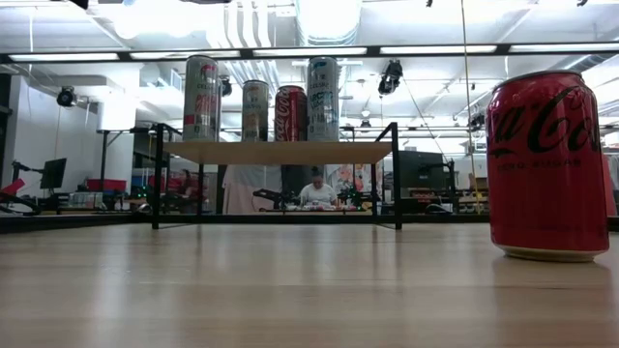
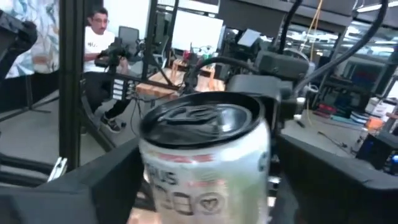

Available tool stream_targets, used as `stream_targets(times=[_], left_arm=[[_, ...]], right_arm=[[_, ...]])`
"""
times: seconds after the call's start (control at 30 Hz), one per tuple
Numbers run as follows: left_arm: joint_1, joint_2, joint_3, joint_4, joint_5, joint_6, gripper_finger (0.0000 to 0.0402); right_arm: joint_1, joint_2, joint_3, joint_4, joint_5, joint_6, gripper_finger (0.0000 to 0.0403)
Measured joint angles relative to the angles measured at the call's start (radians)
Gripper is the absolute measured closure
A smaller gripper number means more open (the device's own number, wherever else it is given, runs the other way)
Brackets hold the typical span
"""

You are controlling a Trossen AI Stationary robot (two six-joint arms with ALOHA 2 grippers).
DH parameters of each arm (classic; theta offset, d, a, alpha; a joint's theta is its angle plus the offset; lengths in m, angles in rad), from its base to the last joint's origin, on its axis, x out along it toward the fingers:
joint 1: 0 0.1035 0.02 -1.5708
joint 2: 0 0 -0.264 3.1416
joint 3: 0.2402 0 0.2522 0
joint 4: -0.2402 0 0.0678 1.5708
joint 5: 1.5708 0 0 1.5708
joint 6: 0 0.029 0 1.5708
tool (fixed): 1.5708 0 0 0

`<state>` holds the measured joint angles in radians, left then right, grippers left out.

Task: Place canned beverage on shelf
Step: Put the white soda can aligned with the other white soda can on the shelf

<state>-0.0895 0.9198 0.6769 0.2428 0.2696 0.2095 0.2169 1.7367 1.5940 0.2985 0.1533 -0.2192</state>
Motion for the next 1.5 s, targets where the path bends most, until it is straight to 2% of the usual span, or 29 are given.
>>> stream_targets(times=[0.13, 0.27, 0.33, 0.37, 0.47, 0.57, 0.63, 0.7, 0.77, 0.9, 1.07, 1.2, 1.33, 1.5], left_arm=[[0.0, -0.004, 0.0, -0.005, 0.0, -0.017, 0.0179], [0.0, -0.008, 0.0, -0.008, 0.011, -0.02, 0.0177], [0.001, -0.022, 0.008, -0.055, 0.006, -0.004, 0.0141], [0.003, -0.036, 0.017, -0.108, -0.024, 0.038, 0.0115], [0.006, -0.101, 0.068, -0.303, -0.164, 0.099, 0.0041], [0.006, -0.17, 0.113, -0.479, -0.306, 0.142, 0.0014], [0.006, -0.222, 0.135, -0.567, -0.39, 0.175, 0.0023], [0.006, -0.277, 0.153, -0.585, -0.495, 0.181, 0.0036], [0.006, -0.33, 0.158, -0.565, -0.594, 0.18, 0.0048], [0.006, -0.419, 0.153, -0.43, -0.739, 0.154, 0.0067], [0.006, -0.485, 0.147, -0.395, -0.751, 0.173, 0.008], [0.006, -0.501, 0.147, -0.391, -0.751, 0.175, 0.0083], [0.006, -0.496, 0.146, -0.392, -0.756, 0.194, 0.0084], [0.006, -0.495, 0.143, -0.391, -0.757, 0.197, 0.0084]], right_arm=[[-0.001, 0.0, 0.003, 0.002, 0.009, 0.03, 0.0161], [0.0, 0.001, 0.006, 0.013, 0.038, 0.045, 0.0166], [0.0, 0.003, 0.006, 0.026, 0.06, 0.072, 0.0166], [0.0, 0.003, 0.005, 0.033, 0.106, 0.12, 0.0166], [0.0, -0.002, 0.004, 0.05, 0.249, 0.177, 0.0166], [-0.001, -0.008, 0.015, 0.054, 0.414, 0.225, 0.0166], [0.0, -0.008, 0.021, 0.048, 0.555, 0.252, 0.0166], [-0.01, -0.001, 0.021, 0.047, 0.663, 0.271, 0.0166], [-0.035, 0.02, 0.021, 0.058, 0.709, 0.304, 0.0166], [-0.099, 0.107, 0.065, 0.081, 0.721, 0.363, 0.0166], [-0.151, 0.238, 0.218, 0.034, 0.845, 0.375, 0.0166], [-0.188, 0.345, 0.386, -0.014, 0.9, 0.353, 0.0166], [-0.209, 0.446, 0.543, -0.109, 1.035, 0.33, 0.0166], [-0.216, 0.538, 0.7, -0.185, 1.078, 0.387, 0.0166]])
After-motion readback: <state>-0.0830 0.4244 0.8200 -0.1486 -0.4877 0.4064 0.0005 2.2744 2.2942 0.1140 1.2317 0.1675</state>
